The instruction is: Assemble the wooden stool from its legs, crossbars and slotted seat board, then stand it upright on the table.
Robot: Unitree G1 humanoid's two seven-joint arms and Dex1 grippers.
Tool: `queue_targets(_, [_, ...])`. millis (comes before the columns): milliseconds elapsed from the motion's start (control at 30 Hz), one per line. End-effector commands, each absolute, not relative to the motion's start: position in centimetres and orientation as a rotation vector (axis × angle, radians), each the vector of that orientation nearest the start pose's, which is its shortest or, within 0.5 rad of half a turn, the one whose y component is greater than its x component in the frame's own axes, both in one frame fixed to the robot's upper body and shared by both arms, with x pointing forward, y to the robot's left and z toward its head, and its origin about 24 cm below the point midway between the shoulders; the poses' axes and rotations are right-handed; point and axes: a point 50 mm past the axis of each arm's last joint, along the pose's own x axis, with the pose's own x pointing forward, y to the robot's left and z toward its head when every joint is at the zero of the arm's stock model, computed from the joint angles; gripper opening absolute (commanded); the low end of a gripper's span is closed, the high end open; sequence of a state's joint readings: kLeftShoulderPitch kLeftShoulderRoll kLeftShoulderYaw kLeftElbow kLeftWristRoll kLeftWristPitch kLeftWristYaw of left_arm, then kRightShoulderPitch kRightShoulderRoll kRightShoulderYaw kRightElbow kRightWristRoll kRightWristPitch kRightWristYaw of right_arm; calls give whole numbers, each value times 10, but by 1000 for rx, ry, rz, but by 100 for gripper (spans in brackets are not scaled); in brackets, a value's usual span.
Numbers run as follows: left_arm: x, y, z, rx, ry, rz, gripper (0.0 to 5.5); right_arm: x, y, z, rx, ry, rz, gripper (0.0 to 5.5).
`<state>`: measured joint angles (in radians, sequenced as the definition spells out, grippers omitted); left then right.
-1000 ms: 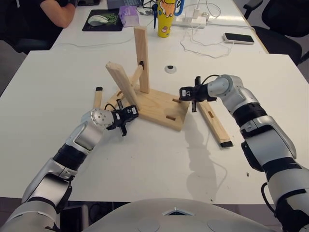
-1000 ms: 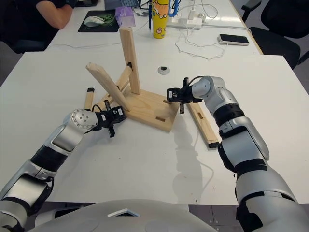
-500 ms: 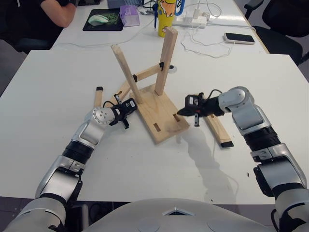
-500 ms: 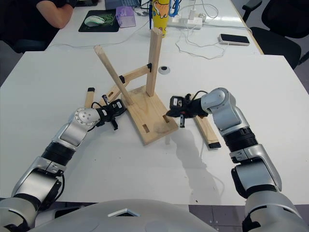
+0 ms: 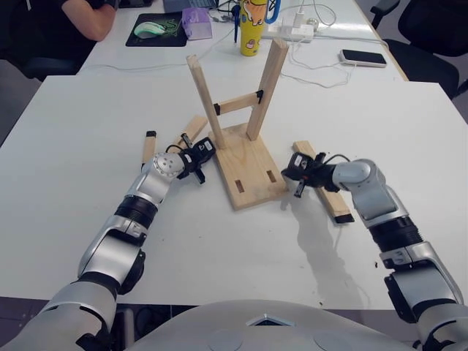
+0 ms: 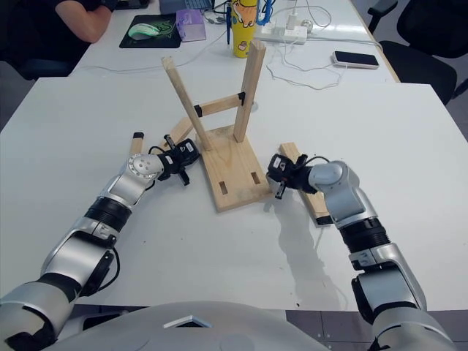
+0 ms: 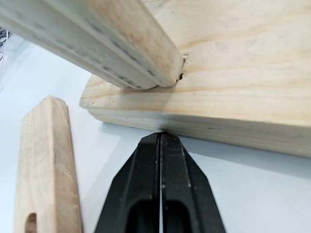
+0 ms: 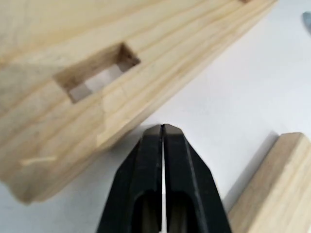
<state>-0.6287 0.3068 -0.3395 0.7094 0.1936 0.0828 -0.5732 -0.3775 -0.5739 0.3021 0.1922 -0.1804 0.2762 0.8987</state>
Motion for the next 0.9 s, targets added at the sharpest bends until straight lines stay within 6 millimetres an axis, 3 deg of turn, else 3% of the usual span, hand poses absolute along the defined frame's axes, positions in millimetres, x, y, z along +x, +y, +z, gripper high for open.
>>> queue_targets(33, [345, 128, 29, 560, 410, -787, 1, 288, -172, 56, -694, 500, 997, 0])
queue_targets(300, [347, 112, 26, 527, 398, -832, 1, 281, -165, 62, -650, 490, 1040, 0])
queue_targets(600, [344, 119, 30, 568, 380, -836, 1, 294, -172, 61, -723, 450, 919, 0])
queue_targets(900, [325, 113, 35, 576, 385, -895, 1, 315, -156, 62, -729, 364, 855, 0])
